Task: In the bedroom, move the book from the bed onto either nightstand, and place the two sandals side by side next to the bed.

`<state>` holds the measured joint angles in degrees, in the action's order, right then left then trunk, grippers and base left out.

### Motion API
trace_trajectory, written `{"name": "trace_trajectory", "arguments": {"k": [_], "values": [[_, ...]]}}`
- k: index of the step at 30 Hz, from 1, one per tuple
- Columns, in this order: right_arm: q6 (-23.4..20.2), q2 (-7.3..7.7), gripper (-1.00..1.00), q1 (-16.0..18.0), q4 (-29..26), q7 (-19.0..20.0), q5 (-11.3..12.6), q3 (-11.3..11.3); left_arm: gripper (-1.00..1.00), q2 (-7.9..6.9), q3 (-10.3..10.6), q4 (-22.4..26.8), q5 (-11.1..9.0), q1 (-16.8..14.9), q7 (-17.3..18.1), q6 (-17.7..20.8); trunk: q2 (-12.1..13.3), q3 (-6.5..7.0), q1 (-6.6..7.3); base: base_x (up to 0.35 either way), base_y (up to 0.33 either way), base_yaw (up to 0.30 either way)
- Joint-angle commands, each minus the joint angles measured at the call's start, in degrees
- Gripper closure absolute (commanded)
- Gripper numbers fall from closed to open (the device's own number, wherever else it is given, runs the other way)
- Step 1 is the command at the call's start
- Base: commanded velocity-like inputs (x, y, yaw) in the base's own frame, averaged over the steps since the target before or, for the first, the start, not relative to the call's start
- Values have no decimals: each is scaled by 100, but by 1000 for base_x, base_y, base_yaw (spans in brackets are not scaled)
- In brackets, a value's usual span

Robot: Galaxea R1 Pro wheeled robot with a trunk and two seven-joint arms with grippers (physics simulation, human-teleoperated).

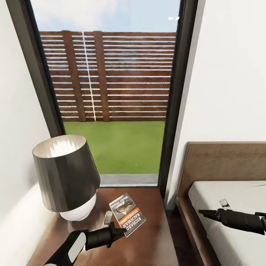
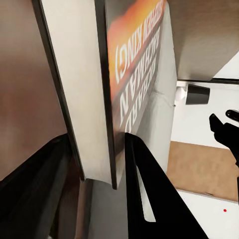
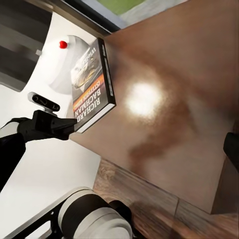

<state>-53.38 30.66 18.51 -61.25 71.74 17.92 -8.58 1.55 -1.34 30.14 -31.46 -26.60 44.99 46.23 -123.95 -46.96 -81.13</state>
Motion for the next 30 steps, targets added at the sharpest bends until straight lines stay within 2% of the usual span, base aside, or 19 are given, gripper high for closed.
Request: {"name": "trace_trajectory", "arguments": {"k": [1, 6, 11, 25, 30], "values": [[-32, 1, -100, 3, 1, 7, 13, -2, 100, 3, -15, 1, -18, -3, 12, 35, -44, -24, -22, 0, 0, 0], [-34, 1, -100, 3, 0, 7, 10, 2, 100, 3, -15, 1, -18, -3, 10, 35, -245, -114, -131, 0, 0, 0], [-32, 1, -100, 3, -1, 7, 10, 0, 100, 3, -15, 1, -18, -3, 15, 35, -245, -114, -131, 0, 0, 0], [-32, 1, -100, 3, -1, 7, 10, 4, 100, 3, -15, 1, -18, -3, 10, 35, -806, -365, -439, 0, 0, 0], [-32, 1, -100, 3, -1, 7, 10, 1, 100, 3, -15, 1, -18, -3, 15, 35, -806, -365, -439, 0, 0, 0]]}}
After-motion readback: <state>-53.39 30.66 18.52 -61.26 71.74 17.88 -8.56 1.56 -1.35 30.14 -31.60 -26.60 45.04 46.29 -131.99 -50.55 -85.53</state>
